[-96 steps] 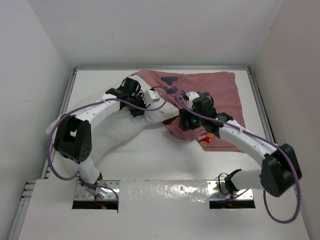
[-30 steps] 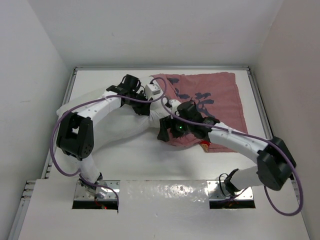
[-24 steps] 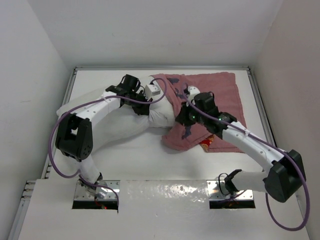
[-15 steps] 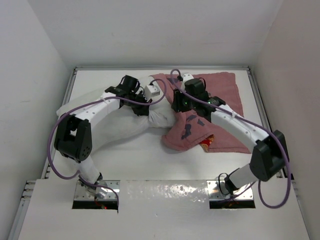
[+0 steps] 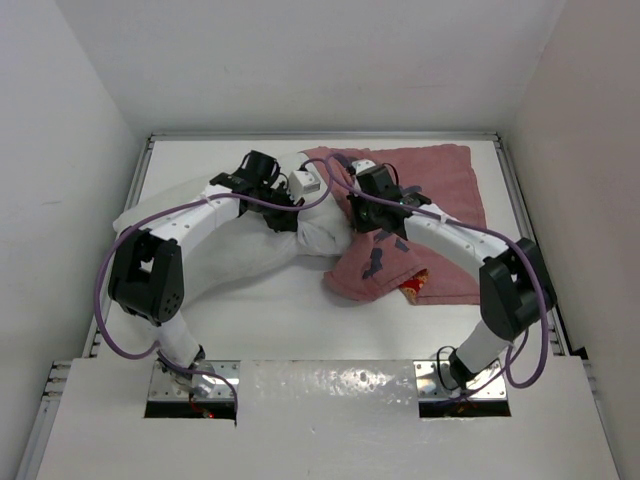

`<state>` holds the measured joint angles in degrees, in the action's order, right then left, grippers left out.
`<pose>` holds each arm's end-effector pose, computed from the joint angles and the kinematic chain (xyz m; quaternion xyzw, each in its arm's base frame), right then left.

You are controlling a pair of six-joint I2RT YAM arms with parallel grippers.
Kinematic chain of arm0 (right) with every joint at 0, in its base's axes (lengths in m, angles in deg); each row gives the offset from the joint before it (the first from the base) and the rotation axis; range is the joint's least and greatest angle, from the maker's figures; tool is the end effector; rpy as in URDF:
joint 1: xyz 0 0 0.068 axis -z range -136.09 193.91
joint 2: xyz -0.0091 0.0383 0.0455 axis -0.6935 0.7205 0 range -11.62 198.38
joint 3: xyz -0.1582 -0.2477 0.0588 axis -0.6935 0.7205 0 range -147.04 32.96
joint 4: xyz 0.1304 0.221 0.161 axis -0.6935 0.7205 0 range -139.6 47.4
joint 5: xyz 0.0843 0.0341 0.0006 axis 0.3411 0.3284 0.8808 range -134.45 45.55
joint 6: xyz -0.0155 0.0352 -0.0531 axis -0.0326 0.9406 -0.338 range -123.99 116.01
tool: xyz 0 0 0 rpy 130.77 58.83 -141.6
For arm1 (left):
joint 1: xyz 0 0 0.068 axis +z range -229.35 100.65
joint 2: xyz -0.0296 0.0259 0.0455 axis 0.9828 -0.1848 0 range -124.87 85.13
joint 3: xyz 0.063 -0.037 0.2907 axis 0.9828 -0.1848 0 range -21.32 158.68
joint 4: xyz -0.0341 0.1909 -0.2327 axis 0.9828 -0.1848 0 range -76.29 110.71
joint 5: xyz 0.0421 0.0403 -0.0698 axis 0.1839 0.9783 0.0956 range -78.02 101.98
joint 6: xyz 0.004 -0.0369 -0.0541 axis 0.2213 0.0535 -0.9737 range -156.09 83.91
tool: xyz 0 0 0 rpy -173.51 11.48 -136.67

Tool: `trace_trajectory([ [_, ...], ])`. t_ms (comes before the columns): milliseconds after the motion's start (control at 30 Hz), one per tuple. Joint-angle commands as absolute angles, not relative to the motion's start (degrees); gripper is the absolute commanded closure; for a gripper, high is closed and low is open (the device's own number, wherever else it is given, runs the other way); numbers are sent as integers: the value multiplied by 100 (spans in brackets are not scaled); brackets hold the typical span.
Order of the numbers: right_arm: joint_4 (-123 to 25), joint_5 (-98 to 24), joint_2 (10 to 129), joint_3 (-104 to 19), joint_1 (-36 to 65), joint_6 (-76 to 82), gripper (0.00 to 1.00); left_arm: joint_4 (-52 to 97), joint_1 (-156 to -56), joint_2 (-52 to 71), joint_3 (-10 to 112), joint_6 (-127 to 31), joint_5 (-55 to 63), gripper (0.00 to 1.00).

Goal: Put the pillow into the pillowcase

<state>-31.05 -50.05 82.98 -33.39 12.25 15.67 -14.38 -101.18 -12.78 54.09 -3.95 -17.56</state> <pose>0.3534 0.2120 0.2290 -0.0792 0.9254 0.1182 0.3511 0.3745 -0.1775 0.2470 0.4848 0.7951 -0.2196 0.2908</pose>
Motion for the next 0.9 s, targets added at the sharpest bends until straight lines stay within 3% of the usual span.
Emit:
trace_trajectory([
  [0,-3167,-4832,7831,-3428,1218,1350,100,-1383,-10106,-1032,5382,-384,-1527,100],
  [167,-2965,-5341,7188,-3445,630,920,100,-1129,-10106,-1172,5399,-533,-1421,100],
  [400,-3349,-4524,6959,-3121,-100,1419,100,-1128,-10080,-1497,6005,-727,-1859,100],
  [567,-5159,-3725,6827,-2304,-101,2764,100,-1374,-9974,-1682,6611,-954,-2553,100],
  [700,-5460,-4013,7098,-2154,353,3028,100,-1515,-9930,-1560,6692,-1026,-3387,100],
  [767,-5505,-3463,7553,-2162,811,3485,100,-1629,-9948,-1428,6595,-903,-3529,100],
  [867,-3936,-3404,8012,-3161,920,2680,75,-2321,-9939,-1348,6612,-299,-3452,76],
])
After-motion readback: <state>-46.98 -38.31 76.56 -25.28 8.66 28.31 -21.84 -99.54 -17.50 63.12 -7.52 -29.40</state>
